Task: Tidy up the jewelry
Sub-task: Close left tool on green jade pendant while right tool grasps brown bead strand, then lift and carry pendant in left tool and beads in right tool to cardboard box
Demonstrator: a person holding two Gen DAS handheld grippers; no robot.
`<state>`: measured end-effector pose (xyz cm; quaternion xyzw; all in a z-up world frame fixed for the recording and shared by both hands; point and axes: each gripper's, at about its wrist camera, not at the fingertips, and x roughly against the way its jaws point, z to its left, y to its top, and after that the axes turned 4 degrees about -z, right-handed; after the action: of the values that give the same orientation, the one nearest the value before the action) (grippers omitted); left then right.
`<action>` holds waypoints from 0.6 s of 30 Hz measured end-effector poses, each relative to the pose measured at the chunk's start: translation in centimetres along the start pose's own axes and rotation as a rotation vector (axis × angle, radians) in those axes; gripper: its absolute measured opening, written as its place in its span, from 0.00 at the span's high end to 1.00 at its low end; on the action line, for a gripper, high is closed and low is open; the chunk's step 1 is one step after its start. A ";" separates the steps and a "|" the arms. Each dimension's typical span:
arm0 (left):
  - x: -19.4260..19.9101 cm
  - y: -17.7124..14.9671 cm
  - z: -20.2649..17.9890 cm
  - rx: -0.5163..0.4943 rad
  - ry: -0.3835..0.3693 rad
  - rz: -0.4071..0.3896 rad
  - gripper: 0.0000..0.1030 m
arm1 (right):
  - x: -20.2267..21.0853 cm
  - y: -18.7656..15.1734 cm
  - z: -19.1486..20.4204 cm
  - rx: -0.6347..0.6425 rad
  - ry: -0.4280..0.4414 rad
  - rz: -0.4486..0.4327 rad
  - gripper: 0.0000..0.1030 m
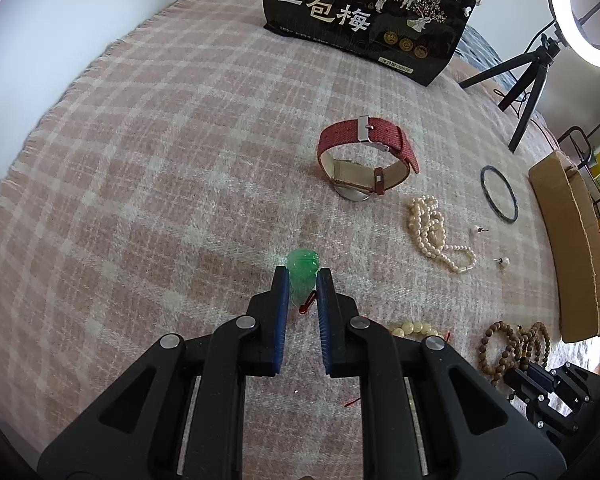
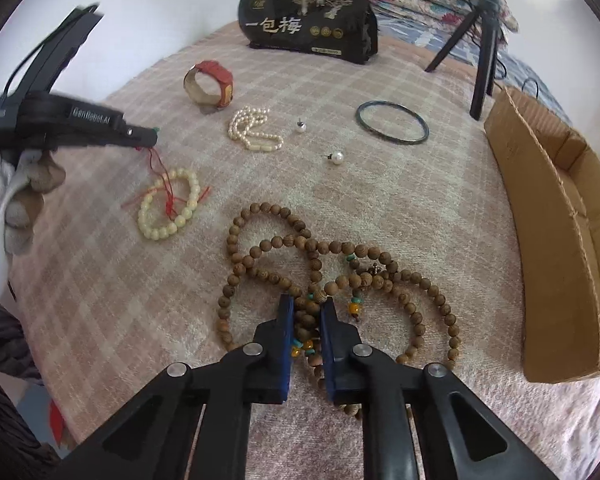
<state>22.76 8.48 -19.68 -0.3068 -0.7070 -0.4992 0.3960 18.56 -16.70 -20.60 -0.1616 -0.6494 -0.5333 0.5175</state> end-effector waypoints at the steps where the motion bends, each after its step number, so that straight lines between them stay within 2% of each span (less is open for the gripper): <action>1: 0.2 0.1 0.0 0.000 -0.002 -0.008 0.88 | 0.1 0.1 -0.3 -0.024 0.018 -0.004 0.90; 18: 5.3 1.9 -2.5 -0.023 -0.075 -0.151 0.88 | 6.3 3.4 -1.2 -0.050 0.014 -0.187 0.90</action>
<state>22.32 6.89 -13.70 -0.2756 -0.7368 -0.5239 0.3267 19.16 -18.58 -13.66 -0.1091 -0.6445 -0.5964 0.4658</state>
